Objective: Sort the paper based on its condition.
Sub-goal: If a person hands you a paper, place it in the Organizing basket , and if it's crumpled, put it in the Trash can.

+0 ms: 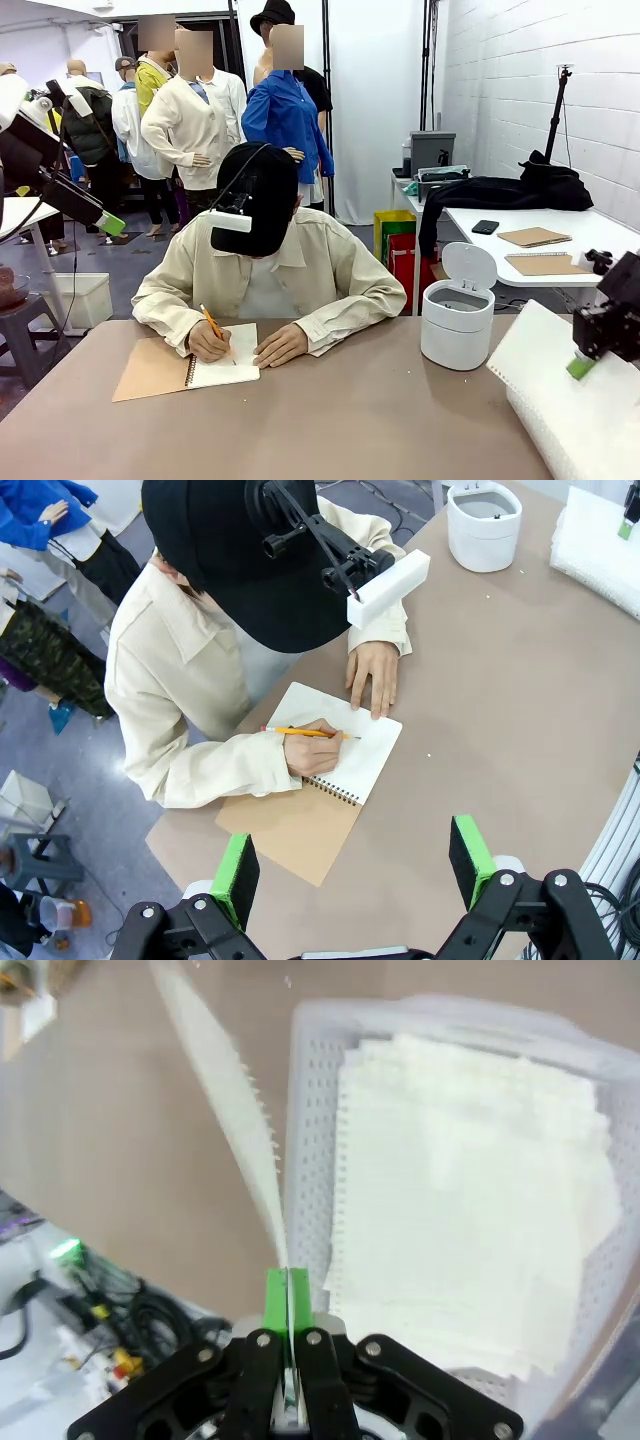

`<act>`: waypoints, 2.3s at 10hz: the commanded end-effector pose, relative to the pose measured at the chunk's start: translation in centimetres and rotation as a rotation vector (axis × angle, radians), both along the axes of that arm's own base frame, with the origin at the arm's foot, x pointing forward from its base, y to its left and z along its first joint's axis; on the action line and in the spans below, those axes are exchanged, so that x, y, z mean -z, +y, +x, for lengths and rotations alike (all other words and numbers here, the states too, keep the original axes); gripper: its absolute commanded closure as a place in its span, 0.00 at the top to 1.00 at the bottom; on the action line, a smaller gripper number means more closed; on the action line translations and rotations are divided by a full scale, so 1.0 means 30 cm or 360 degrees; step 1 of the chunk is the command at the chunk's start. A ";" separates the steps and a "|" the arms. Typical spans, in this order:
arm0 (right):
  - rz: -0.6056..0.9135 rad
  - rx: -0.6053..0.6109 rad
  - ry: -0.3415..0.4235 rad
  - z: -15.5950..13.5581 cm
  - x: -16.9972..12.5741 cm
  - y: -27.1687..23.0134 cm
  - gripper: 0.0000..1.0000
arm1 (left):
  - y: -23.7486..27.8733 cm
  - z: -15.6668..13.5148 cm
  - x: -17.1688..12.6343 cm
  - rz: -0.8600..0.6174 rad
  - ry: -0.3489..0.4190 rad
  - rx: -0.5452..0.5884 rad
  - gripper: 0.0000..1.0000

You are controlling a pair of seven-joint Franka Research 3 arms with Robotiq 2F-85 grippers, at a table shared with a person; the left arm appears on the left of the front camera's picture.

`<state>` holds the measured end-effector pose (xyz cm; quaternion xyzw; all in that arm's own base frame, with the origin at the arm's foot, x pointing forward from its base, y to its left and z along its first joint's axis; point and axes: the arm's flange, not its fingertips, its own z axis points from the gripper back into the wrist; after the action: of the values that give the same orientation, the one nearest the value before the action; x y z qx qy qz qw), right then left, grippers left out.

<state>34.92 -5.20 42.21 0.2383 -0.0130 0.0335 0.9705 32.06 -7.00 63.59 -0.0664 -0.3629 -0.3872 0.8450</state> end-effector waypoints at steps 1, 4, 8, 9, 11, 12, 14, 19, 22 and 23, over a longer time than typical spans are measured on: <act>-0.0044 -0.0025 -0.0012 -0.030 0.065 -0.044 0.00 | 0.003 0.000 -0.001 0.0008 -0.0006 0.0003 1.00; -0.0011 0.0067 -0.0035 -0.044 0.143 -0.113 0.00 | 0.003 0.000 -0.001 0.0008 -0.0006 0.0003 1.00; -0.0187 0.0020 0.0042 -0.088 0.230 -0.145 0.00 | 0.003 0.000 -0.001 0.0008 -0.0006 0.0003 1.00; -0.0171 0.0014 0.0079 -0.083 0.256 -0.138 0.00 | 0.003 0.000 -0.001 0.0008 -0.0006 0.0003 1.00; -0.0140 0.0028 0.0098 -0.081 0.282 -0.120 0.00 | 0.003 0.000 -0.001 0.0008 -0.0006 0.0003 1.00; -0.0123 0.0026 0.0096 -0.089 0.288 -0.113 0.00 | 0.003 0.000 -0.001 0.0008 -0.0006 0.0003 1.00; -0.0155 0.0038 0.0114 -0.084 0.304 -0.112 0.00 | 0.003 0.000 -0.001 0.0008 -0.0006 0.0003 1.00; -0.0128 -0.0008 0.0175 0.020 0.227 -0.162 0.29 | 0.003 0.000 -0.001 0.0008 -0.0006 0.0003 1.00; -0.0231 -0.0038 0.0176 0.008 0.195 -0.164 0.85 | 0.003 0.000 -0.001 0.0008 -0.0006 0.0003 1.00; -0.0284 -0.0054 0.0178 0.012 0.182 -0.162 1.00 | 0.003 0.000 -0.001 0.0008 -0.0006 0.0003 1.00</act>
<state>35.38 -10.02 36.01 0.1796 0.0404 0.0336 0.9823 32.06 -7.00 63.59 -0.0664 -0.3629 -0.3872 0.8450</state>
